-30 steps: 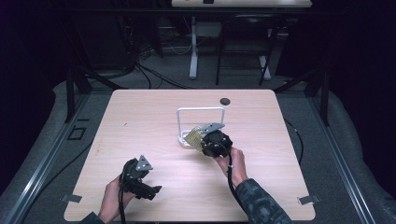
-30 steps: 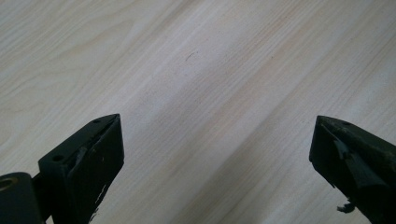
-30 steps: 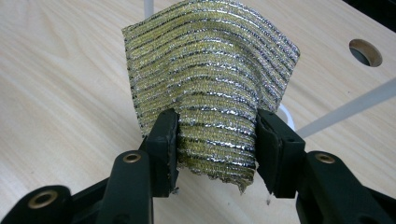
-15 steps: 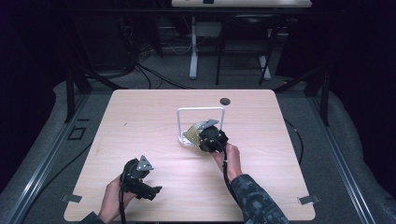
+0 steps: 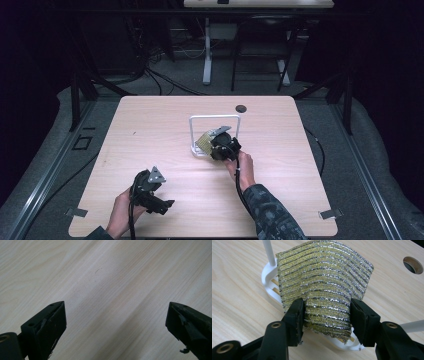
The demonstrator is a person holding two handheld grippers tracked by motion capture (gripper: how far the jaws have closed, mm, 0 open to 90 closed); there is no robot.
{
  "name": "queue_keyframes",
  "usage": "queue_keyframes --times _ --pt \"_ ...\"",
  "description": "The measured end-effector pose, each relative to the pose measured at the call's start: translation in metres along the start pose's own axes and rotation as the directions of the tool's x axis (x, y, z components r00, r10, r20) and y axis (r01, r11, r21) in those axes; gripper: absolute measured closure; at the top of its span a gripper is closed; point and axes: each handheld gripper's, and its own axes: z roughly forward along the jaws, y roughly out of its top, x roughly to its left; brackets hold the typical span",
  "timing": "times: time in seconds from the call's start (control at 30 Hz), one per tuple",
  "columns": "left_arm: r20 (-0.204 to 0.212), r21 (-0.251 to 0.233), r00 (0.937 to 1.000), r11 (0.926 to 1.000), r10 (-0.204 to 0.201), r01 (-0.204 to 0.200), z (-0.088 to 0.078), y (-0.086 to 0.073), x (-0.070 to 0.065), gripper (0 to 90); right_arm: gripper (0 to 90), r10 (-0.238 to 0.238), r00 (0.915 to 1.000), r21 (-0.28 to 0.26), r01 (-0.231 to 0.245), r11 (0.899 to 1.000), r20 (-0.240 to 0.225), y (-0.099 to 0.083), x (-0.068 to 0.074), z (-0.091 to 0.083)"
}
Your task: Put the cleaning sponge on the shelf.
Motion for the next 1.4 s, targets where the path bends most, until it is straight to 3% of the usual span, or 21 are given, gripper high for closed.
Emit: queue_keyframes --times 0.43,0.6,0.8,1.1,1.4 --pt "0.015 0.005 0.9999 1.0 0.004 -0.004 0.0 0.0 -0.001 3.3 44.3 -0.02 0.9995 0.028 0.02 0.999 0.022 0.002 0.003 0.01" --pt "0.017 0.006 0.9998 1.0 0.005 -0.005 0.001 0.0 -0.001 3.4 51.2 -0.033 0.9994 0.024 0.033 0.999 0.014 0.004 0.005 0.009" --pt "0.018 0.007 0.9998 0.9999 0.01 -0.01 0.0 0.0 -0.001 3.4 47.6 -0.039 0.9992 0.029 0.038 0.999 0.011 0.004 0.008 0.009" --pt "0.017 0.007 0.9998 0.9999 0.01 -0.01 0.0 0.0 -0.001 3.4 38.2 -0.009 0.9994 0.014 0.009 1.0 -0.034 0.005 0.003 -0.008" --pt "0.016 0.008 0.9998 0.9999 0.008 -0.008 0.0 0.0 -0.001 3.5 33.0 -0.019 0.9983 0.007 0.019 1.0 -0.055 -0.002 0.002 -0.031"
